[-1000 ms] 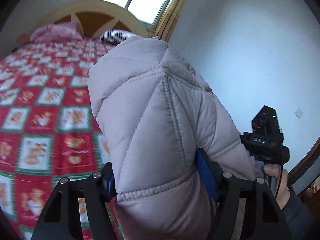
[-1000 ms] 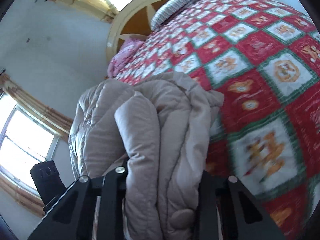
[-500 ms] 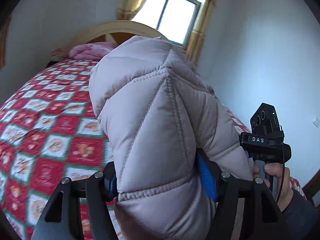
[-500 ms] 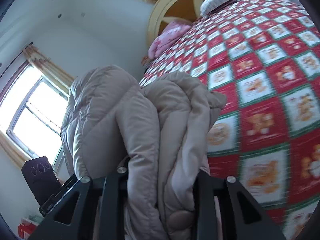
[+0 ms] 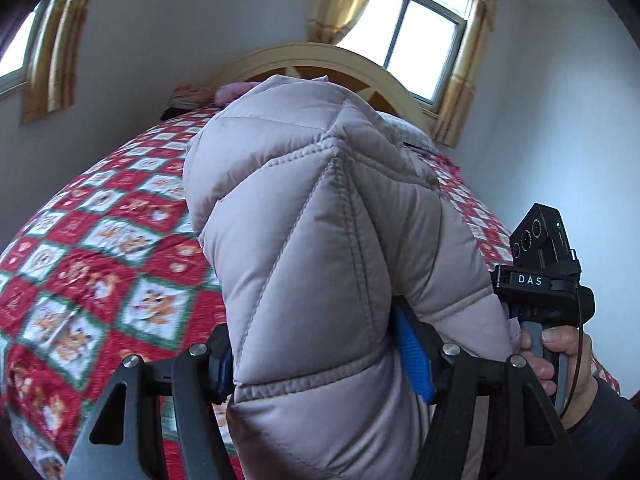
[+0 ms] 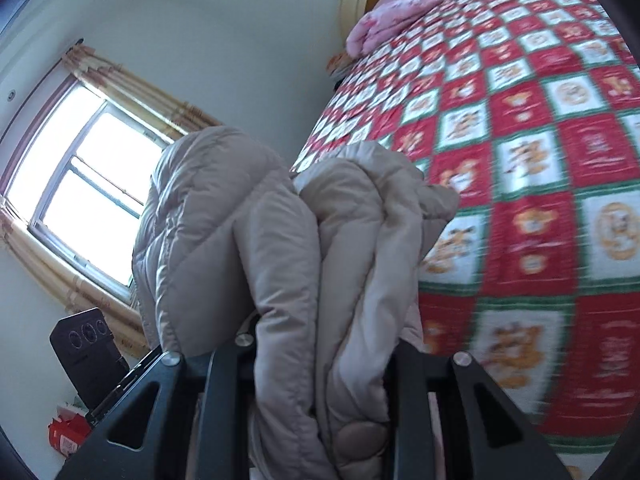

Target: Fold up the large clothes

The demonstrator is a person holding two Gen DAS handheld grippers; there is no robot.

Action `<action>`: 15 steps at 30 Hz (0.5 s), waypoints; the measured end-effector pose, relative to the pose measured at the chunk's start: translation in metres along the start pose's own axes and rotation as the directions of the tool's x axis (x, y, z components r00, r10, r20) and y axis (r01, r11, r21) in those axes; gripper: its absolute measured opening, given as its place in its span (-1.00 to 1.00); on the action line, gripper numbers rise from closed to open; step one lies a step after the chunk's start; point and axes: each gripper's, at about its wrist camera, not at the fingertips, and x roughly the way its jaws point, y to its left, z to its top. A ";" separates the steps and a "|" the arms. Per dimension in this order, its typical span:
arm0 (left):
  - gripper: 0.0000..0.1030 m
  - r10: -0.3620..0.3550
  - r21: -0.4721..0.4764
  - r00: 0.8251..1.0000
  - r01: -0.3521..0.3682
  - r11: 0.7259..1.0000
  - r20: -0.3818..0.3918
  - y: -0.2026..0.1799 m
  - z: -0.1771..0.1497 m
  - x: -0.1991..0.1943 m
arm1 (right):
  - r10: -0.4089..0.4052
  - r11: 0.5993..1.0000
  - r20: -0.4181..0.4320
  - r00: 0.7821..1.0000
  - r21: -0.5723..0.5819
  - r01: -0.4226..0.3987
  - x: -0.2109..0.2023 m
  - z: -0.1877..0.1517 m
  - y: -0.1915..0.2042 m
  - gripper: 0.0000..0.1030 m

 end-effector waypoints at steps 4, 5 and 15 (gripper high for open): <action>0.30 0.031 -0.019 1.000 -0.031 0.999 -0.002 0.028 -0.004 -0.006 | 0.019 1.000 -0.039 0.999 0.001 -0.019 0.032 -0.003 0.012 -0.43; 0.30 0.037 -0.024 0.999 -0.037 0.999 -0.005 0.037 -0.004 -0.007 | 0.022 1.000 -0.047 0.999 0.000 -0.022 0.038 -0.007 0.016 -0.43; 0.72 0.085 -0.193 0.990 -0.105 0.976 -0.109 0.115 -0.042 0.021 | -0.011 0.998 -0.103 0.995 0.057 0.017 0.102 -0.015 0.001 -0.40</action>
